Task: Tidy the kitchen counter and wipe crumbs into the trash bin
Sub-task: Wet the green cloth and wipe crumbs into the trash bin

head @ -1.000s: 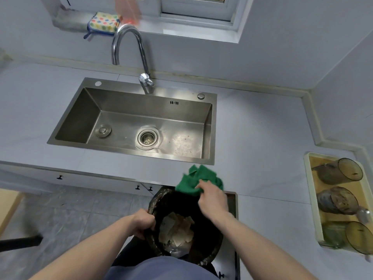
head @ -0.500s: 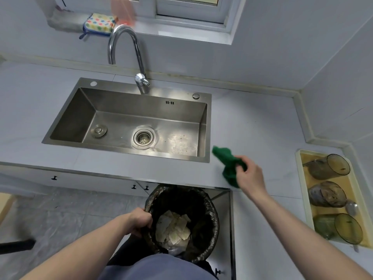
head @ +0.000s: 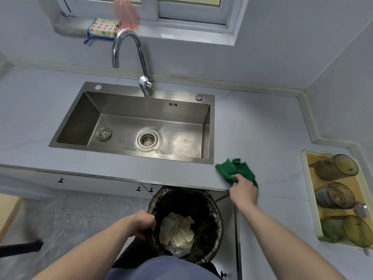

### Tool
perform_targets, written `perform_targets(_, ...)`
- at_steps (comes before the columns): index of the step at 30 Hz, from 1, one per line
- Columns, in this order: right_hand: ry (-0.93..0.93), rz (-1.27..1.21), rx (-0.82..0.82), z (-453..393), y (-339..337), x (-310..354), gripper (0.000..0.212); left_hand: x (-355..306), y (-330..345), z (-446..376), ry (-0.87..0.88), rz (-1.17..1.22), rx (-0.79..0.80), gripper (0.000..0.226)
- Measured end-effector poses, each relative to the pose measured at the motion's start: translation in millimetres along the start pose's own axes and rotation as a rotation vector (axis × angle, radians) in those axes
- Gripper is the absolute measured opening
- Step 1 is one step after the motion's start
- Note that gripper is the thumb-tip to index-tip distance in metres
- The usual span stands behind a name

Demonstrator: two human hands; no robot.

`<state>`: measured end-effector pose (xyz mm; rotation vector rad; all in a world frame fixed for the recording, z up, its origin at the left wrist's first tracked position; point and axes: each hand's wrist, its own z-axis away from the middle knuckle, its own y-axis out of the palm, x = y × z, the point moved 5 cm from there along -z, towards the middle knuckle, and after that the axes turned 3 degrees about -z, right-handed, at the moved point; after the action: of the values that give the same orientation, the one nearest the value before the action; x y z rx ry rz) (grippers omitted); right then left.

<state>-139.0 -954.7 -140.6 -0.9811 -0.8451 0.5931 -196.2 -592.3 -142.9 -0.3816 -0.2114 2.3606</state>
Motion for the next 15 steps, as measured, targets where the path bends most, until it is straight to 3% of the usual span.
perform_targets(4, -0.162, -0.026, 0.148, 33.8, 23.4, 45.2, 0.038, 1.5, 1.6, -0.1, 0.0, 0.016, 0.005, 0.039)
perform_targets(9, -0.32, -0.229, 0.537, 76.5, 51.5, 69.8, 0.031, 1.9, 1.2, 0.1, 0.001, 0.016, -0.01, 0.039)
perform_targets(12, -0.34, -0.287, 0.511, 81.5, 38.7, 63.5, 0.03, 0.1, 0.5, 2.6, 0.005, -0.001, -0.009, 0.037)
perform_targets(15, -0.294, -0.404, 0.326, 57.4, 4.0, 52.2, 0.029, -0.3, -0.7, 5.1, 0.006, -0.017, -0.004, 0.035)
